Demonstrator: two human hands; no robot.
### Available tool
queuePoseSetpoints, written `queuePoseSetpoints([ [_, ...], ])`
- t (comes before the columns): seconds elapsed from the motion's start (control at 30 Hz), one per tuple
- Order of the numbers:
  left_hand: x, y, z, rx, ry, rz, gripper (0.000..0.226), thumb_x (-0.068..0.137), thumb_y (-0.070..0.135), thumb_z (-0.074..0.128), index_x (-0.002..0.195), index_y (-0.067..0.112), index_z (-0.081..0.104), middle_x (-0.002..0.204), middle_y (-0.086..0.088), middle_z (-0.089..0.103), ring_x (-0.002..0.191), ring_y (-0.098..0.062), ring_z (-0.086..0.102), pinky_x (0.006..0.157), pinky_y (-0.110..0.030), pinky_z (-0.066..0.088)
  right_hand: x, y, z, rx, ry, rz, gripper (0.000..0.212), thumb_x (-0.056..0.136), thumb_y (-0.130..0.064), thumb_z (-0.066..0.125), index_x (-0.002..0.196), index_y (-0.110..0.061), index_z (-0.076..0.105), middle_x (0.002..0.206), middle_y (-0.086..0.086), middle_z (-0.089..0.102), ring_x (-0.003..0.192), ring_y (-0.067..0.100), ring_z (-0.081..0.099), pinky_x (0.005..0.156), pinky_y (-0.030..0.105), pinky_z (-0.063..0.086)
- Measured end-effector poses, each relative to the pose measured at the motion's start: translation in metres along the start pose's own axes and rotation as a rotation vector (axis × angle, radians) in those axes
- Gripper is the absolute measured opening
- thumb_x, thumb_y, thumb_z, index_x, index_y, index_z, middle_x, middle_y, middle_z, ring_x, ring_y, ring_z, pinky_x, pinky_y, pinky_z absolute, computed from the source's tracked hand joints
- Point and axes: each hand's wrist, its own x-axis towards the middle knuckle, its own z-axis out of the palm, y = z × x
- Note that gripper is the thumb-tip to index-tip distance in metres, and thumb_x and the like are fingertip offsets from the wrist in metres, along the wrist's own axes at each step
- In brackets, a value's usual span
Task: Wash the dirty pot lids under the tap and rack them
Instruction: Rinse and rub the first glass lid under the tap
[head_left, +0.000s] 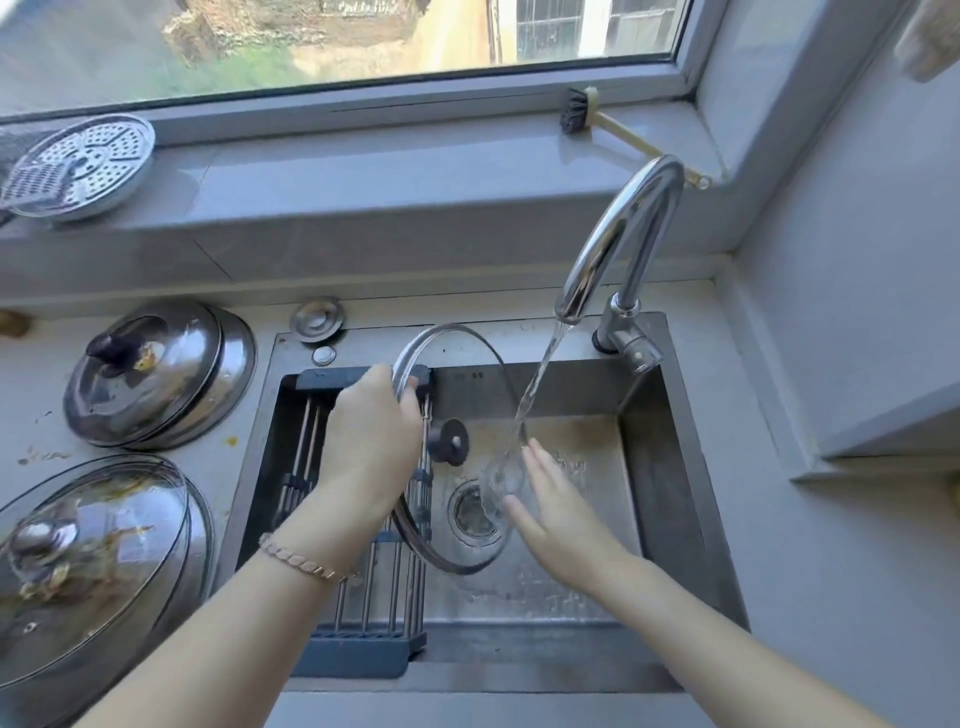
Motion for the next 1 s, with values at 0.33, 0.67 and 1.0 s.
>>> queuePoseSetpoints([
  [0.33,-0.049,-0.003,0.031,-0.452,-0.052,-0.241,0.028,0.093,0.021,0.049,0.072,0.003,0.053,0.067,-0.017,0.062,0.065,-0.039,0.065,0.053,-0.055,0.054,0.049,-0.047,0.004,-0.038,0.303,-0.101,0.076,0.085,-0.058,0.002,0.148,-0.017,-0.007,0.150,-0.008,-0.022,0.140,0.005,-0.019,0.114,0.029,-0.013],
  [0.67,-0.040,-0.001,0.021,-0.684,-0.057,-0.328,0.019,0.096,0.016,0.047,0.084,0.004,0.055,0.074,-0.018,0.068,0.054,-0.027,0.068,0.037,-0.029,0.051,0.036,-0.018,-0.022,-0.274,0.183,-0.245,0.078,0.077,-0.061,-0.003,0.144,-0.022,-0.012,0.145,-0.013,-0.024,0.140,0.006,-0.021,0.117,0.034,-0.011],
  [1.0,-0.044,0.001,0.022,-0.737,-0.089,-0.326,0.019,0.094,0.018,0.051,0.083,0.004,0.057,0.076,-0.021,0.067,0.053,-0.025,0.068,0.036,-0.030,0.051,0.050,-0.033,-0.032,-0.282,0.233,-0.292,0.078,0.080,-0.058,0.002,0.149,-0.022,0.001,0.156,-0.009,-0.007,0.143,0.007,-0.013,0.115,0.029,-0.009],
])
